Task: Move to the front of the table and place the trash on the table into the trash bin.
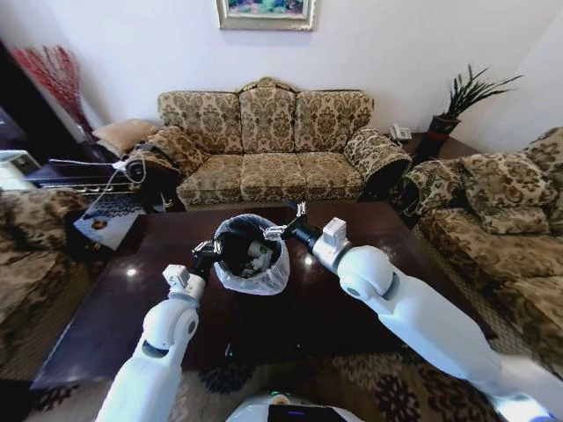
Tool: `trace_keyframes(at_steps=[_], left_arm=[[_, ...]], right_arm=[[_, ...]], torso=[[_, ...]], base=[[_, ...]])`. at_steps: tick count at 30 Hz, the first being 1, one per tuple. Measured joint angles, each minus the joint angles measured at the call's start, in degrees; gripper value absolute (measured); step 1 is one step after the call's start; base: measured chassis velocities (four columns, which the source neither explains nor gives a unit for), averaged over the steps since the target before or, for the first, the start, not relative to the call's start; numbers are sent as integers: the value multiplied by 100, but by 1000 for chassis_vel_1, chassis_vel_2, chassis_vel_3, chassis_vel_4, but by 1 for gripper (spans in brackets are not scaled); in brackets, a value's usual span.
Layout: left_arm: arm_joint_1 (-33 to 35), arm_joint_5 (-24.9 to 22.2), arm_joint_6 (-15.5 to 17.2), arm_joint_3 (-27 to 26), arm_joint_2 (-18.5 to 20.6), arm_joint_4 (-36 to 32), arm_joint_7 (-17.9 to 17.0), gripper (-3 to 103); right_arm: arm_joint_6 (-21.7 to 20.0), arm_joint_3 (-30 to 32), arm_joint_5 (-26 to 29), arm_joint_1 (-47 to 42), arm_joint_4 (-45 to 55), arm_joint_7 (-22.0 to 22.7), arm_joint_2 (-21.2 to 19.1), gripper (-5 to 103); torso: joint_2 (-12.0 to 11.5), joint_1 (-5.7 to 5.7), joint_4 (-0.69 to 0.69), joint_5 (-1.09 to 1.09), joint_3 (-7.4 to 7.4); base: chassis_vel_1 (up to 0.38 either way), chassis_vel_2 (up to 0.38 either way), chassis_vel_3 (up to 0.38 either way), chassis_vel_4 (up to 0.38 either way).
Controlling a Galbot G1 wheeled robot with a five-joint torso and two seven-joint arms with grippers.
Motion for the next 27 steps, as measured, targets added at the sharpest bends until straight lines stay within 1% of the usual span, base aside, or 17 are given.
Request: trace_keyframes(at_steps=[6,8,9,10,11,13,20,23,26,27], left_arm=[[8,0,-2,-26,-26,-1,-5,3],[20,0,-5,-40,-35,-12,-4,3],[20,0,-5,-40,-35,-12,-4,3],[24,0,-5,-45,-39,-18,-5,3],[28,0,-5,-47,-41,-26,-5,3],[35,1,-5,-55,-44,-56,-12,3],[42,5,-5,-60,-63,-86,-24,3],[56,10,-5,-84,-90,-87,-56,3],[60,33,-5,-137,-116,-78,-86,3],[69,59,-5,-204,-146,-50,-147,3]], right_arm=[[-27,2,2,22,-27,-58,18,100],[-34,1,2,28,-47,-71,30,100],[-34,1,2,28,-47,-71,30,100],[-35,2,2,30,-53,-78,32,100],[-35,2,2,31,-55,-84,33,100],[-37,11,2,27,-61,-89,33,100],[-21,38,22,10,-62,-90,14,100],[41,51,88,1,-98,-33,14,100],[57,74,107,-10,-125,23,16,100],[81,113,109,-35,-146,80,15,100]], torso=[[0,0,-2,0,0],[0,0,-3,7,0],[0,0,-3,7,0],[0,0,-3,-1,0],[0,-1,-2,-2,0],[0,1,-1,2,0],[1,-1,-1,-1,0],[1,1,-2,3,1],[1,-1,-1,1,0],[3,-3,0,-3,-2]], base=[[407,-233,-439,234],[444,-285,-472,275],[457,-315,-461,296],[448,-315,-461,304],[448,-275,-433,304],[449,-262,-452,245],[462,-255,-451,242],[471,-274,-417,260],[325,-268,-305,252],[236,-254,-216,191]])
